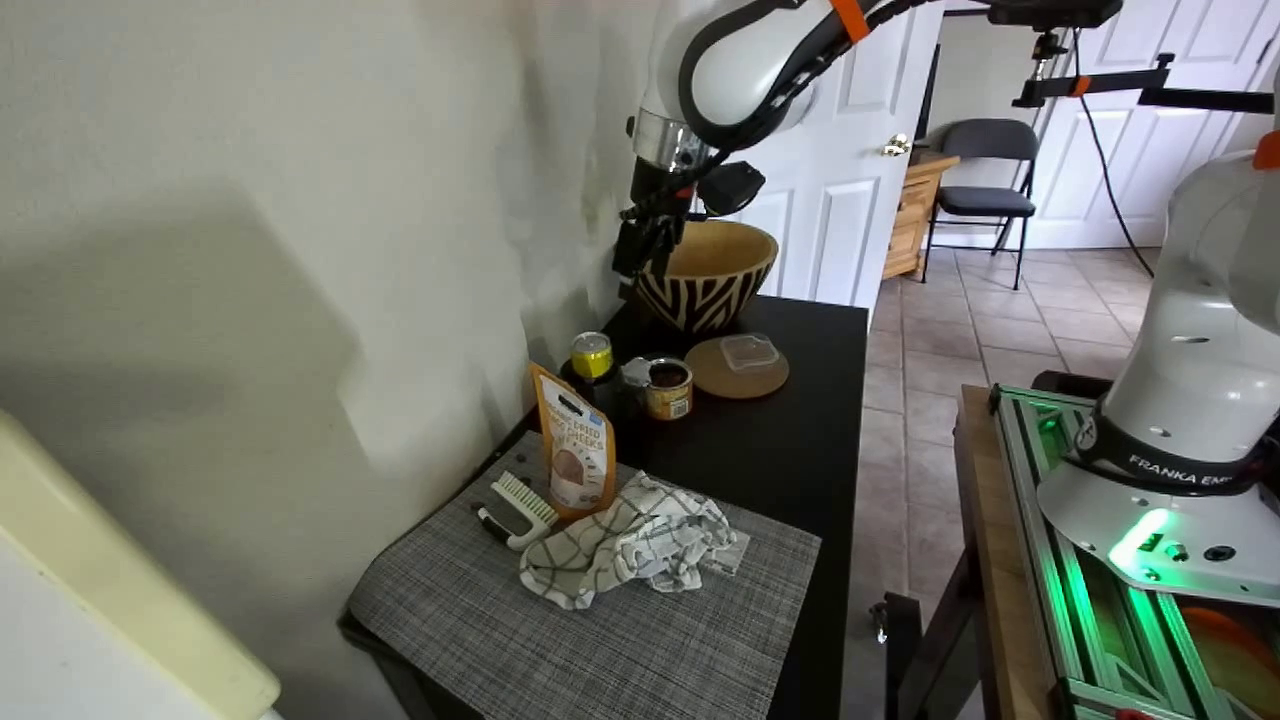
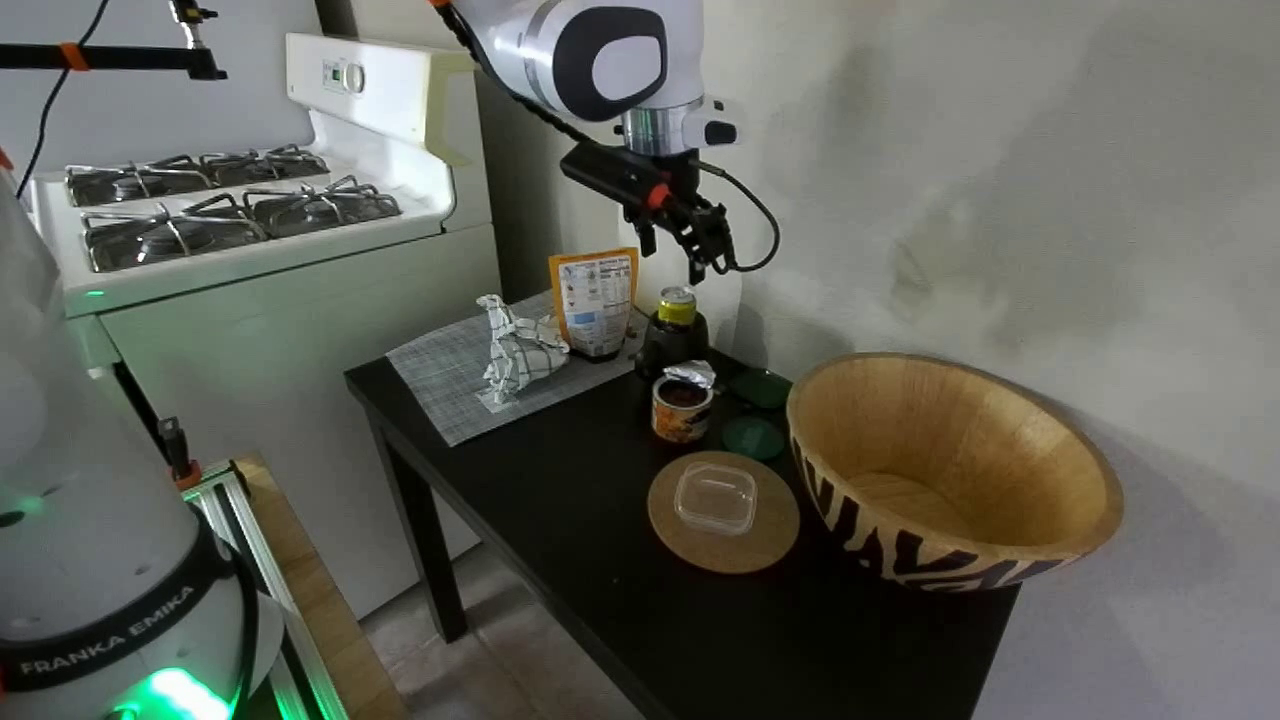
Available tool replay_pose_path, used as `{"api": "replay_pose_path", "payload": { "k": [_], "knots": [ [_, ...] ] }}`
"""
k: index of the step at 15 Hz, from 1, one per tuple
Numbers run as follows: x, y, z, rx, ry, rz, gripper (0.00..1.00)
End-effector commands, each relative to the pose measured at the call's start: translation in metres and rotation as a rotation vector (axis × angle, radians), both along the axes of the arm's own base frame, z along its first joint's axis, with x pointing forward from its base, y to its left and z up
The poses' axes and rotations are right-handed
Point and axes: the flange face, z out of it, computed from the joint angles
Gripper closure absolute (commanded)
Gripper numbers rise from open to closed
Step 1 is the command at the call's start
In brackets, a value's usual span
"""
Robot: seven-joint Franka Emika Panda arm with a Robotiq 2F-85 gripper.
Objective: Put the can in the brown bowl
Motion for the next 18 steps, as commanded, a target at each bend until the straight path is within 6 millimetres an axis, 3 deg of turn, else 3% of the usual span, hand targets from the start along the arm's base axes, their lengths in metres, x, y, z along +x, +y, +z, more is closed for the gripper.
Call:
{"api": "replay_pose_path", "payload": {
  "k": [1,9,18],
  "knots": [
    [0.001,0.022,-0.017,-0.014,-0.054,0.026,0.0],
    [0.026,0.032,-0.054,-0.025,-0.088,0.056,0.0],
    [0.054,0.042,-0.073,-0.01,-0.092,0.056,0.0]
  ]
}}
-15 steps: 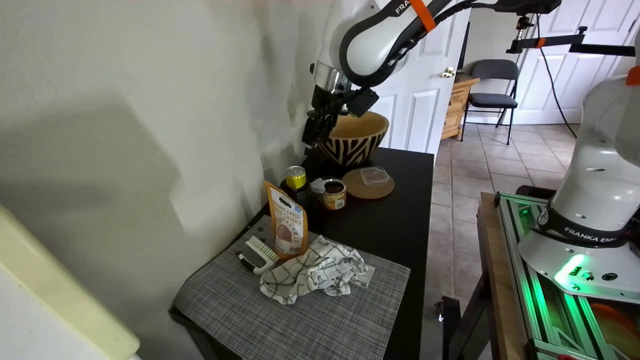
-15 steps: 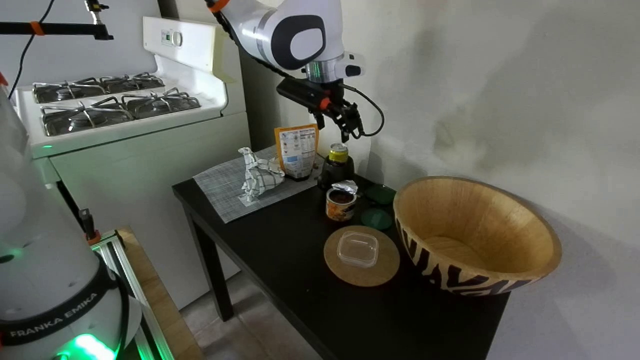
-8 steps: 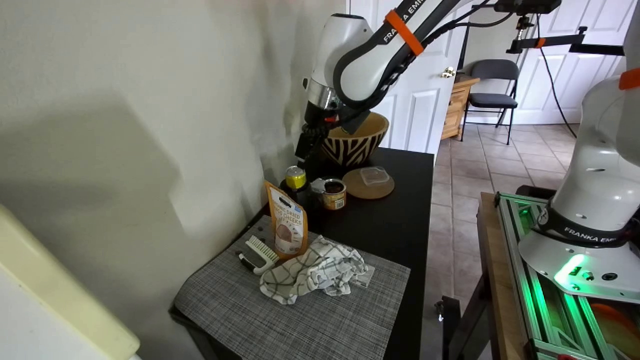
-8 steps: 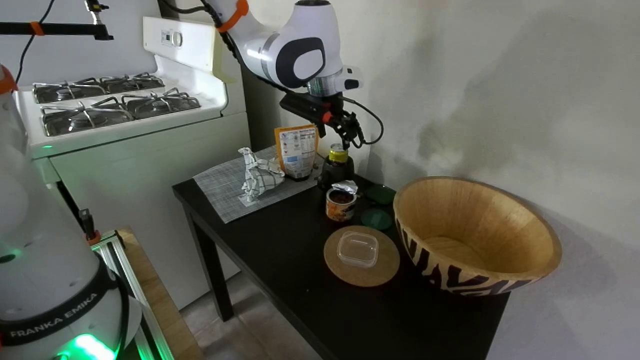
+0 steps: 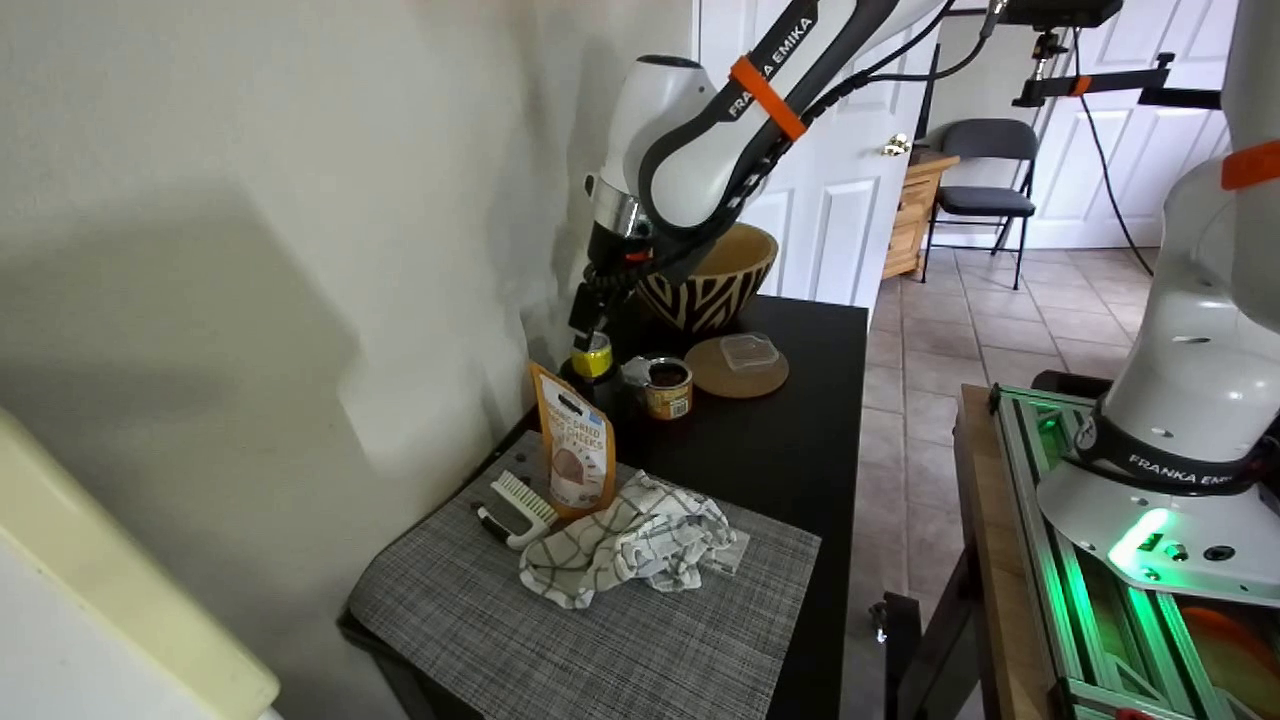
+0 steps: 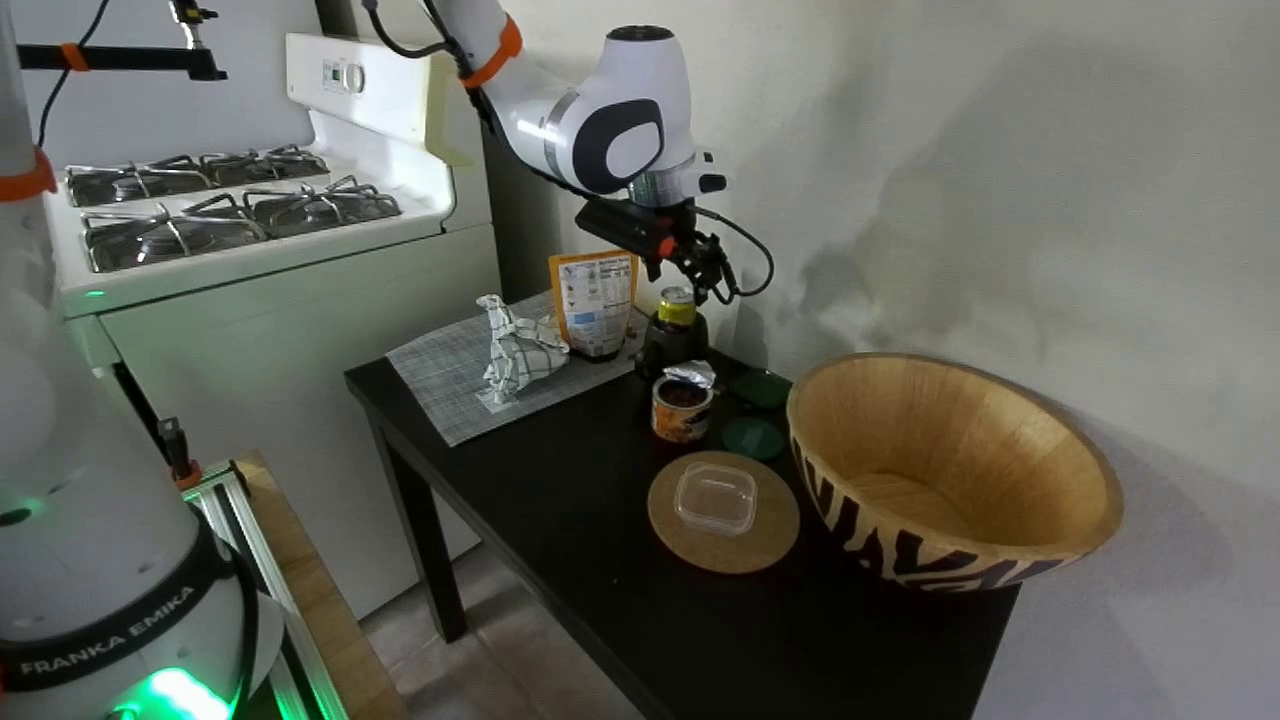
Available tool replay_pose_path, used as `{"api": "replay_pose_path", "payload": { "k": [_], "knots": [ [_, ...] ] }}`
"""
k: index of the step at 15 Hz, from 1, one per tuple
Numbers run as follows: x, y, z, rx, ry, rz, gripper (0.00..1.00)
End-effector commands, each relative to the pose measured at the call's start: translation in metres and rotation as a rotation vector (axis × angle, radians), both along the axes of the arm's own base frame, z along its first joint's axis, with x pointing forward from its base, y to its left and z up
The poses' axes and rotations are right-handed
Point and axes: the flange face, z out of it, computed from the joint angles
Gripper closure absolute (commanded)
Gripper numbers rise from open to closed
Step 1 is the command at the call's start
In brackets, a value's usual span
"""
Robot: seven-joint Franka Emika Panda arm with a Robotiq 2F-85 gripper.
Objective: Put the can in the brown bowl
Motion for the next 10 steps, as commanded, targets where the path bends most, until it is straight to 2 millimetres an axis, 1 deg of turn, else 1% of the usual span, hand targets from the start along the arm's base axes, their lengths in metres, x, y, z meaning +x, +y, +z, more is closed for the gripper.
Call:
{"api": "replay_pose_path", "payload": {
  "k": [1,5,8,9,10],
  "knots": [
    [0.012,0.008,-0.01,0.013,-0.004,-0.011,0.0],
    [0.017,0.01,-0.015,0.019,0.007,-0.03,0.0],
    [0.019,0.012,-0.018,0.024,0.016,-0.042,0.05],
    [0.019,0.012,-0.019,0.027,0.021,-0.049,0.08],
    [0.019,0.012,-0.02,0.028,0.023,-0.052,0.08]
  ]
}}
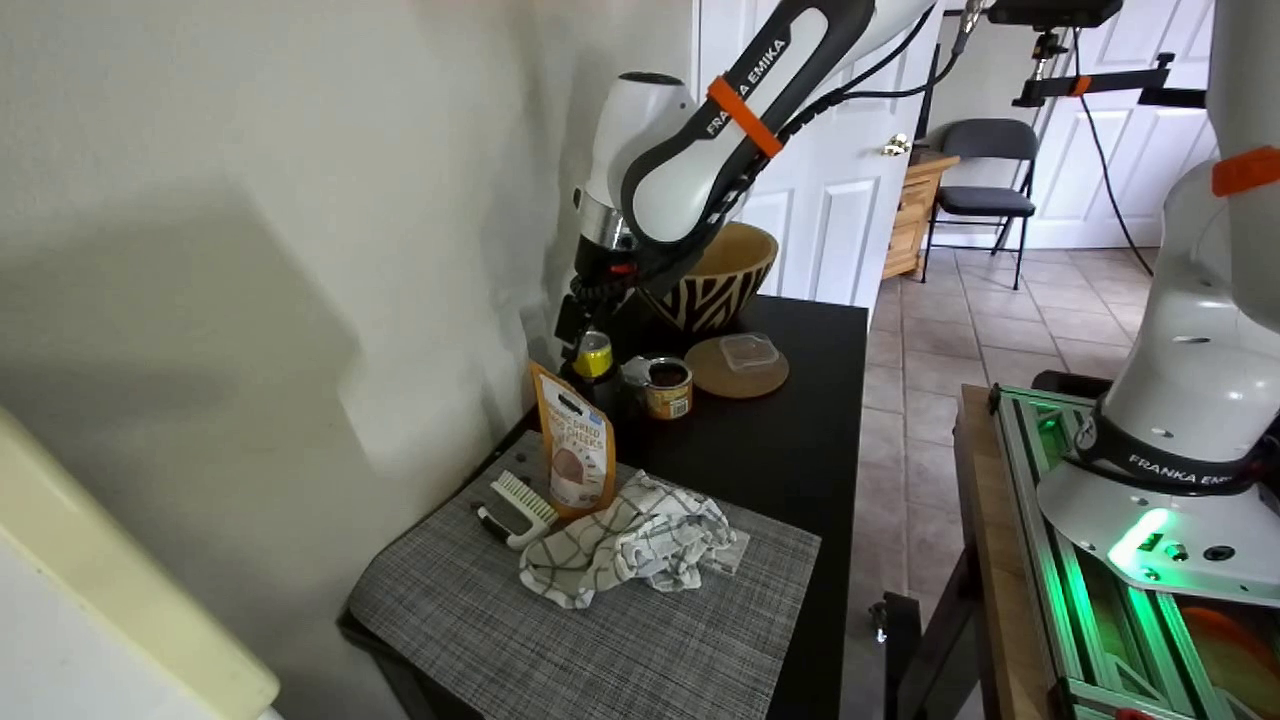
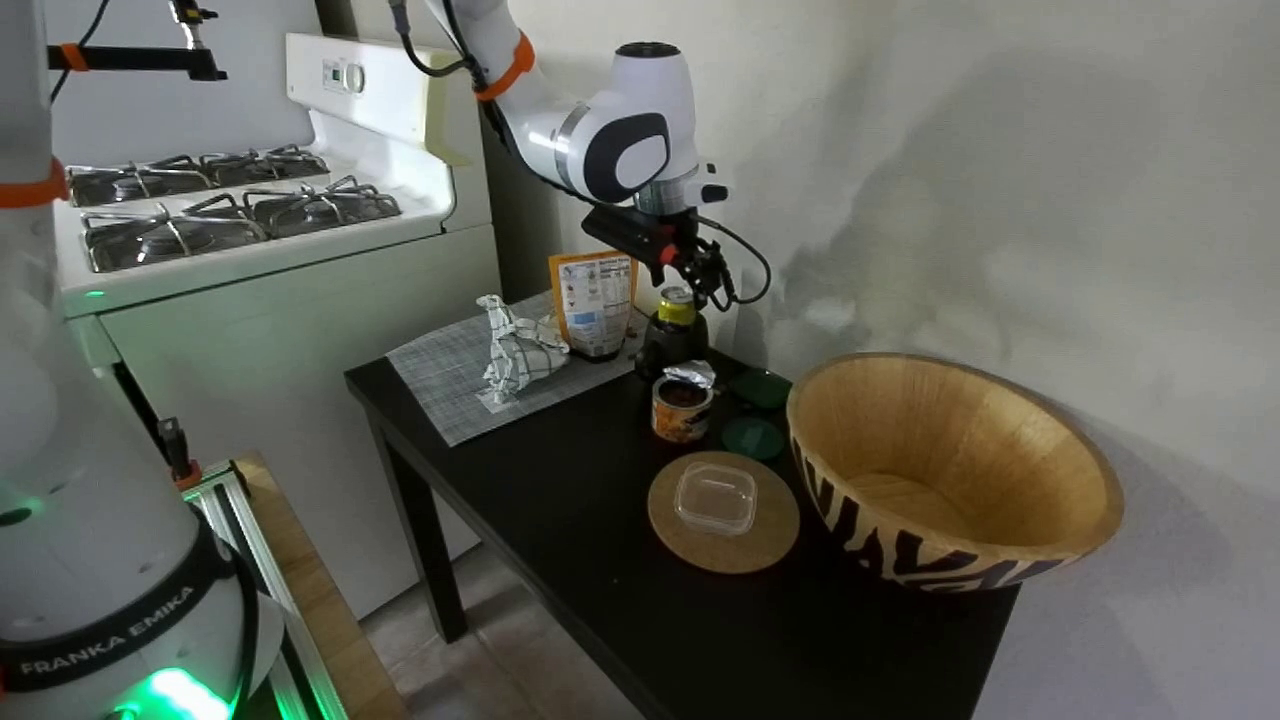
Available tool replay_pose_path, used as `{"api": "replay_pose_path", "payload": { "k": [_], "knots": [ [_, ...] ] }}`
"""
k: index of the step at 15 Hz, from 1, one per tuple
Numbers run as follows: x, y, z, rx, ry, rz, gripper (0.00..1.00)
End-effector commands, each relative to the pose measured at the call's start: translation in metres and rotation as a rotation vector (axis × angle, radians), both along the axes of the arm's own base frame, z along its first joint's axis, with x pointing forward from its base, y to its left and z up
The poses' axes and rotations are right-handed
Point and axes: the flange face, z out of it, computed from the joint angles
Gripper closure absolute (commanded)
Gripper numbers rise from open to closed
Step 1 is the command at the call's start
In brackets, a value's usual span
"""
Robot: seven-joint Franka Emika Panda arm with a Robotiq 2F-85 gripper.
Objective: Put the can in the brown bowl
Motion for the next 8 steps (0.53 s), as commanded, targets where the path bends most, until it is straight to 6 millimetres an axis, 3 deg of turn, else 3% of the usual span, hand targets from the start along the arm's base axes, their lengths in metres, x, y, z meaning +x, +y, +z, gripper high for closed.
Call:
{"api": "replay_pose_path", "payload": {
  "k": [1,6,8],
  "knots": [
    [0.0028,0.0041,-0.0065,0.013,0.017,-0.032,0.12],
    [0.0025,0.0043,-0.0092,0.015,0.014,-0.048,0.19],
    [0.003,0.0041,-0.0101,0.014,0.012,-0.049,0.29]
  ]
}}
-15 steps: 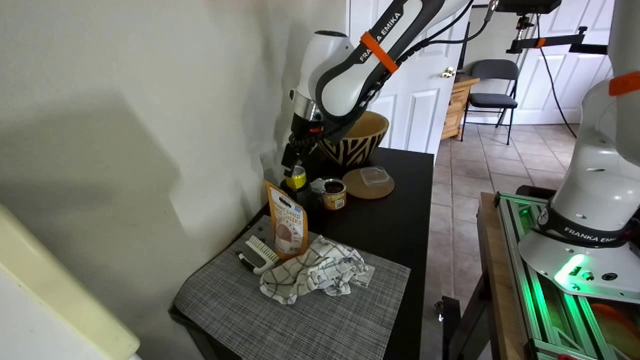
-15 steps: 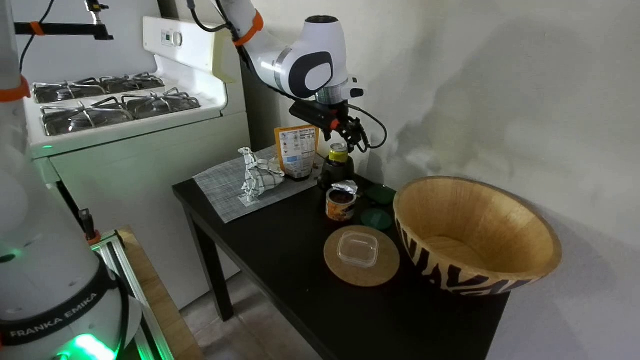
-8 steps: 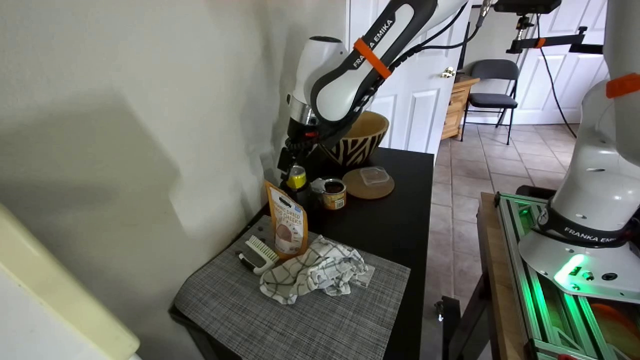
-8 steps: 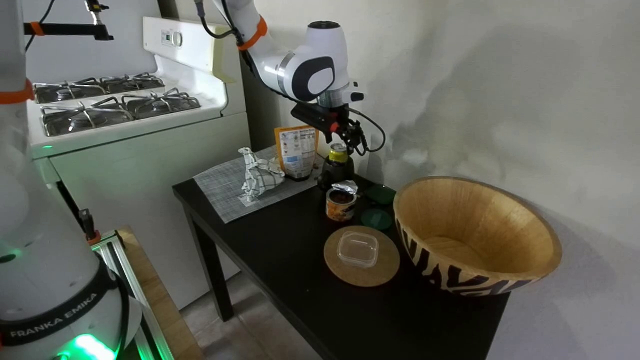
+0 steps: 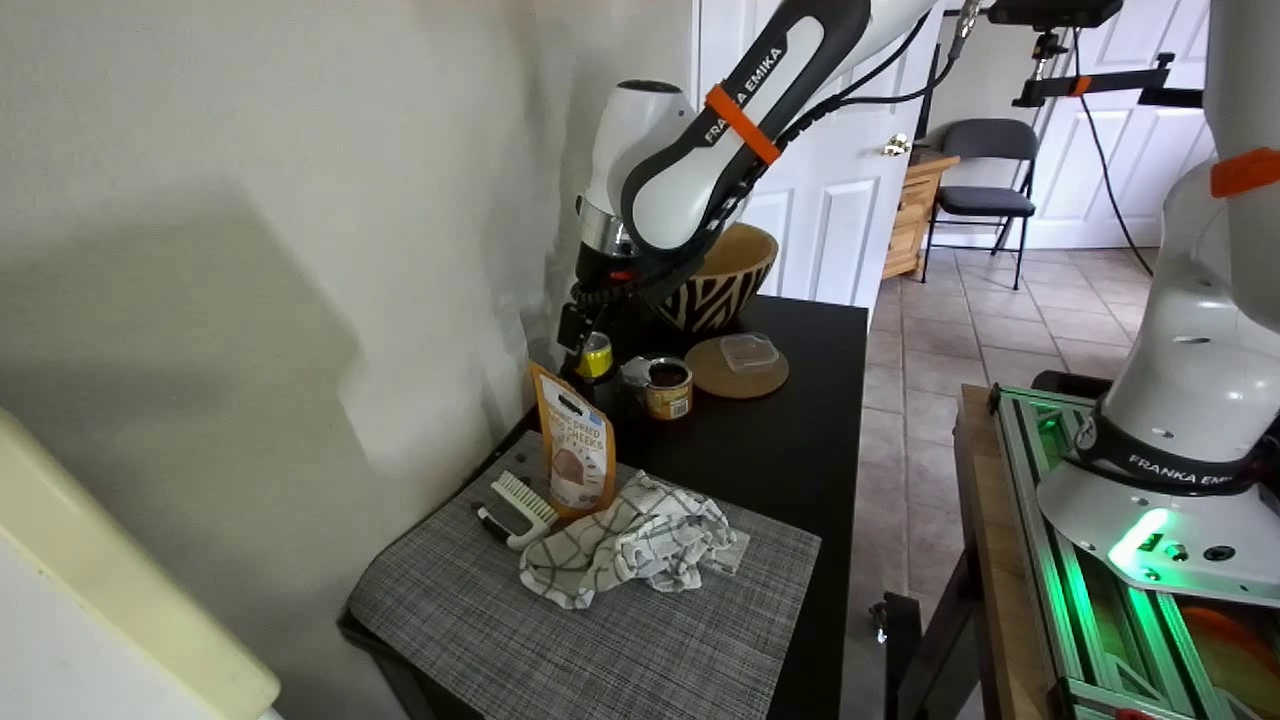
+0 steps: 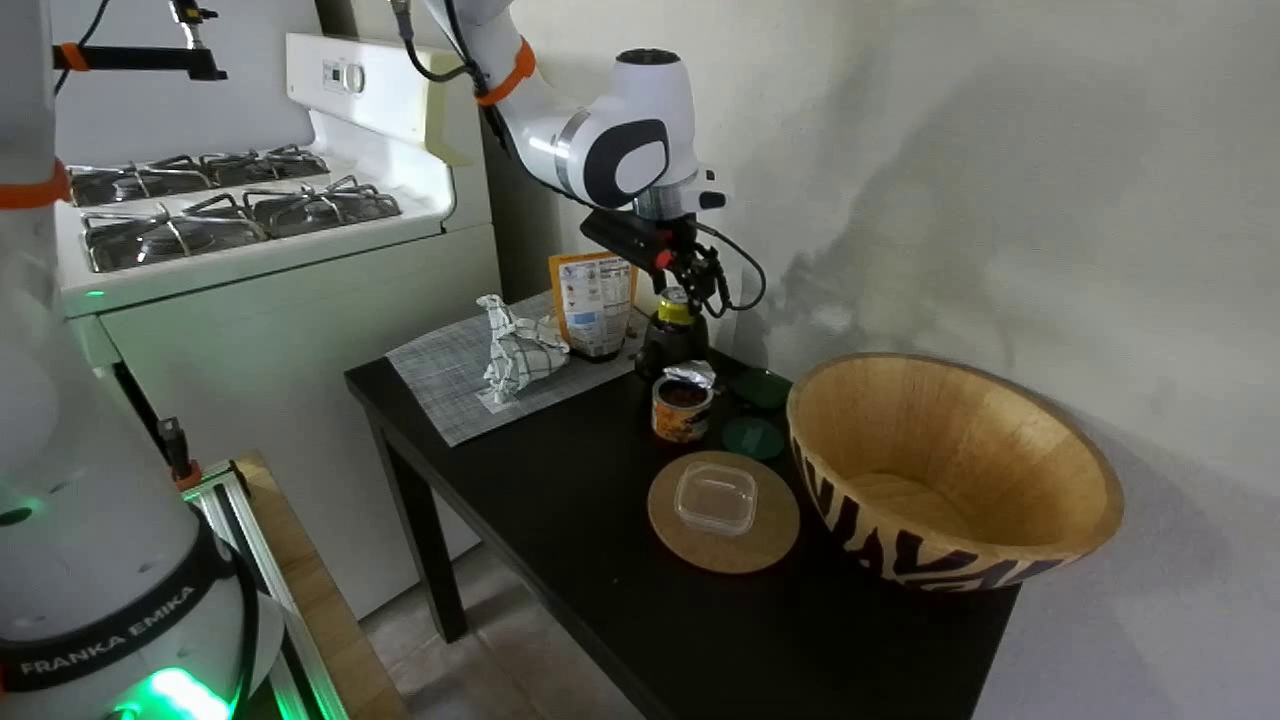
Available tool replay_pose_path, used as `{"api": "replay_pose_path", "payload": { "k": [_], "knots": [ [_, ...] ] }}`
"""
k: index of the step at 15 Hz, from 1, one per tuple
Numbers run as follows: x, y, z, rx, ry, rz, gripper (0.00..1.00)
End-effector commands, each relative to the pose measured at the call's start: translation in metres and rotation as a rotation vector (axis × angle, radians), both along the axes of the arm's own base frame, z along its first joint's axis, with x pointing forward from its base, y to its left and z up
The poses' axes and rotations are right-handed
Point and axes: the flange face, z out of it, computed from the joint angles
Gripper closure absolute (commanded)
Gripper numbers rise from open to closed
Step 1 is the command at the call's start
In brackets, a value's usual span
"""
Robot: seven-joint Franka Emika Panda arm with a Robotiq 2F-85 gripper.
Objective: Put the can in the brown bowl
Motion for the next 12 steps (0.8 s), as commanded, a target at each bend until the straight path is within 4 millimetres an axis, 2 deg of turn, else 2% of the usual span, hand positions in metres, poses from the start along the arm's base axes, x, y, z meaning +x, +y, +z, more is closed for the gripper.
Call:
{"api": "replay_pose_path", "payload": {
  "k": [1,2,3,4,8,12],
  "knots": [
    [0.004,0.003,-0.003,0.002,-0.002,-0.016,0.35],
    [0.004,0.003,-0.003,0.0,-0.004,-0.015,0.51],
    [0.004,0.003,-0.003,0.0,-0.005,-0.015,0.58],
    [0.004,0.003,-0.002,-0.002,-0.006,-0.014,0.62],
    [0.0,0.004,0.003,-0.009,0.003,-0.013,0.62],
    [-0.011,0.003,0.021,-0.008,-0.012,-0.014,0.62]
  ]
}}
